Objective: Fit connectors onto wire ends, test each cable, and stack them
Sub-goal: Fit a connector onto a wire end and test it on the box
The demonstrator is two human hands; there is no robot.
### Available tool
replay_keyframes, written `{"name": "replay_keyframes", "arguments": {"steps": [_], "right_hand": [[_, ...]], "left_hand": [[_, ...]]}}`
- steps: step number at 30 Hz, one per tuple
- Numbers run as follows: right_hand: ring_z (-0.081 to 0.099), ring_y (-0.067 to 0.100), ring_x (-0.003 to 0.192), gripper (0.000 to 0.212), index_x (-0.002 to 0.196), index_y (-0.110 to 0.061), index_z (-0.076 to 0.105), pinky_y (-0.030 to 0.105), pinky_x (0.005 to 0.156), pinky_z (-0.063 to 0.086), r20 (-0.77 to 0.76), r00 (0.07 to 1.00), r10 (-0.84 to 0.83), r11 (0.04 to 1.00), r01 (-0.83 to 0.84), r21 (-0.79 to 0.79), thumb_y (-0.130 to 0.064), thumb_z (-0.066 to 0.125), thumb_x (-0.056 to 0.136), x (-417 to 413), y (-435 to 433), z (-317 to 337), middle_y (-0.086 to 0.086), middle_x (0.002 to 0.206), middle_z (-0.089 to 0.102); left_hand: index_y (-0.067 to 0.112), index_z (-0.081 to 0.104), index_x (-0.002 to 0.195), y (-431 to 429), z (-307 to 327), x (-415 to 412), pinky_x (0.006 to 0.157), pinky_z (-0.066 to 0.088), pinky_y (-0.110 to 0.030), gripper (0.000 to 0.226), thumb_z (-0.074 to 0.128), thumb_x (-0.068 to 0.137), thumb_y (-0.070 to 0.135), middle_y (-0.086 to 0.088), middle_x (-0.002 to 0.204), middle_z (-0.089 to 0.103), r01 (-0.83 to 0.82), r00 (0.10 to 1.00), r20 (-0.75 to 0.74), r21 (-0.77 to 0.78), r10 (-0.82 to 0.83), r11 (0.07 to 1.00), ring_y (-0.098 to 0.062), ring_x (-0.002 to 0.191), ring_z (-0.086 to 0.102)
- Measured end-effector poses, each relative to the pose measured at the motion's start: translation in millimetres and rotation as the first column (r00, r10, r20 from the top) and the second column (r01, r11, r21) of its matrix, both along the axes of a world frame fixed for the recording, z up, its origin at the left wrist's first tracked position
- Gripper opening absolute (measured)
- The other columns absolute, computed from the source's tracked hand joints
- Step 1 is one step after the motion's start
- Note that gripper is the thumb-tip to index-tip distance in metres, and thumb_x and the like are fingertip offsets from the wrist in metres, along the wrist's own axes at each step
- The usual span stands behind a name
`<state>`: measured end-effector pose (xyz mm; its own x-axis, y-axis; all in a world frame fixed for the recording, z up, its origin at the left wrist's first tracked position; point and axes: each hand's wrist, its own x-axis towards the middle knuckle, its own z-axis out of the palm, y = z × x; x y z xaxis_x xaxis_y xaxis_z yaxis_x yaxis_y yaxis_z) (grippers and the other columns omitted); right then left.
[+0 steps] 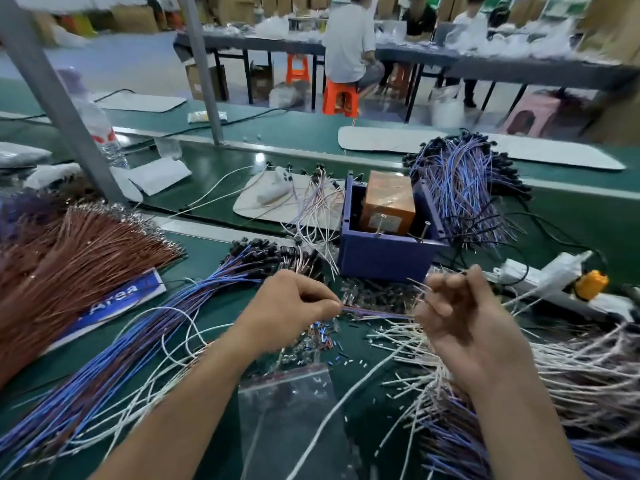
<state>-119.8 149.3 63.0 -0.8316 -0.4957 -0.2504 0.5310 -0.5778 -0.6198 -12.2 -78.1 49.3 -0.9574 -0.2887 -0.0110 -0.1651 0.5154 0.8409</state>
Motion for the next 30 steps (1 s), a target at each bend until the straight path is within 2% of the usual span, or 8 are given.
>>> {"name": "replay_keyframes", "arguments": {"steps": [3, 7, 11, 13, 16, 18, 24, 30], "right_hand": [[0.03, 0.011, 0.044, 0.042, 0.069, -0.017, 0.061, 0.023, 0.046, 0.035, -0.007, 0.999, -0.042, 0.997, 0.042, 0.064, -0.044, 0.049, 0.1, -8, 19, -5, 0.003, 0.066, 0.052], [0.032, 0.012, 0.041, 0.045, 0.066, -0.013, 0.07, 0.025, 0.04, 0.032, -0.152, 0.987, -0.047, 0.938, 0.096, 0.332, -0.041, 0.057, 0.098, -12, 38, -14, 0.005, 0.056, 0.05], [0.061, -0.001, 0.058, 0.03, 0.085, -0.027, 0.081, 0.02, 0.059, 0.041, -0.45, 0.801, 0.395, 0.626, 0.124, 0.77, -0.031, 0.057, 0.102, -11, 42, -13, -0.003, 0.082, 0.076], [0.068, -0.005, 0.084, 0.024, 0.095, -0.037, 0.079, 0.025, 0.075, 0.05, -0.467, 0.666, 0.582, 0.503, 0.158, 0.85, -0.037, 0.056, 0.102, -6, 36, -11, -0.016, 0.092, 0.077], [0.065, 0.006, 0.071, 0.016, 0.094, -0.035, 0.075, 0.03, 0.067, 0.051, -0.463, 0.578, 0.671, 0.448, 0.181, 0.875, -0.035, 0.059, 0.1, 1, 24, -9, -0.013, 0.078, 0.073], [0.055, 0.004, 0.057, 0.012, 0.088, -0.029, 0.073, 0.026, 0.057, 0.044, -0.469, 0.63, 0.618, 0.502, 0.143, 0.853, -0.03, 0.064, 0.095, 1, 22, -9, -0.011, 0.064, 0.066], [0.046, 0.006, 0.054, 0.013, 0.077, -0.019, 0.077, 0.029, 0.06, 0.04, -0.46, 0.764, 0.452, 0.534, 0.181, 0.826, -0.024, 0.074, 0.088, -7, 36, -16, -0.013, 0.052, 0.053], [0.042, 0.001, 0.045, 0.012, 0.075, -0.023, 0.077, 0.029, 0.059, 0.037, -0.436, 0.833, 0.341, 0.565, 0.189, 0.803, -0.019, 0.073, 0.086, 0, 24, -26, -0.015, 0.046, 0.049]], "left_hand": [[0.03, 0.083, 0.08, -14, -2, 6, 0.053, 0.044, -0.012, 0.01, 0.082, 0.086, 0.022, 0.005, 0.067, 0.075, -0.008, 0.997, 0.078, 0.119, -0.002, 0.993, 0.0, 0.053, 0.057], [0.031, 0.083, 0.077, -12, -3, 0, 0.057, 0.044, -0.02, 0.01, 0.081, 0.086, 0.025, -0.002, 0.068, 0.074, -0.018, 0.989, 0.147, 0.045, 0.011, 0.999, -0.007, 0.056, 0.053], [0.037, 0.082, 0.074, 29, -3, -24, 0.049, 0.038, -0.012, 0.014, 0.082, 0.083, 0.027, 0.013, 0.059, 0.07, 0.007, 0.997, 0.079, -0.093, 0.001, 0.996, 0.001, 0.045, 0.049], [0.04, 0.08, 0.073, 51, -3, -33, 0.051, 0.038, -0.009, 0.013, 0.082, 0.083, 0.032, 0.018, 0.061, 0.07, 0.053, 0.998, 0.028, -0.122, -0.05, 0.991, 0.004, 0.047, 0.052], [0.043, 0.08, 0.075, 73, -2, -44, 0.048, 0.037, -0.018, 0.011, 0.079, 0.076, 0.054, 0.013, 0.059, 0.067, 0.095, 0.994, -0.048, -0.073, -0.098, 0.993, 0.003, 0.05, 0.047], [0.044, 0.08, 0.077, 79, -3, -48, 0.051, 0.042, -0.025, 0.012, 0.081, 0.077, 0.055, 0.007, 0.063, 0.069, 0.101, 0.992, -0.066, -0.052, -0.104, 0.994, 0.001, 0.054, 0.049], [0.039, 0.083, 0.077, 51, -5, -44, 0.054, 0.041, -0.008, 0.021, 0.085, 0.082, 0.019, 0.009, 0.064, 0.074, 0.064, 0.998, -0.021, 0.059, -0.063, 0.996, 0.005, 0.052, 0.056], [0.028, 0.084, 0.076, 35, -21, -37, 0.056, 0.05, -0.017, 0.019, 0.084, 0.078, 0.009, -0.005, 0.064, 0.074, -0.091, 0.995, -0.017, 0.252, 0.099, 0.963, -0.008, 0.054, 0.061]]}}
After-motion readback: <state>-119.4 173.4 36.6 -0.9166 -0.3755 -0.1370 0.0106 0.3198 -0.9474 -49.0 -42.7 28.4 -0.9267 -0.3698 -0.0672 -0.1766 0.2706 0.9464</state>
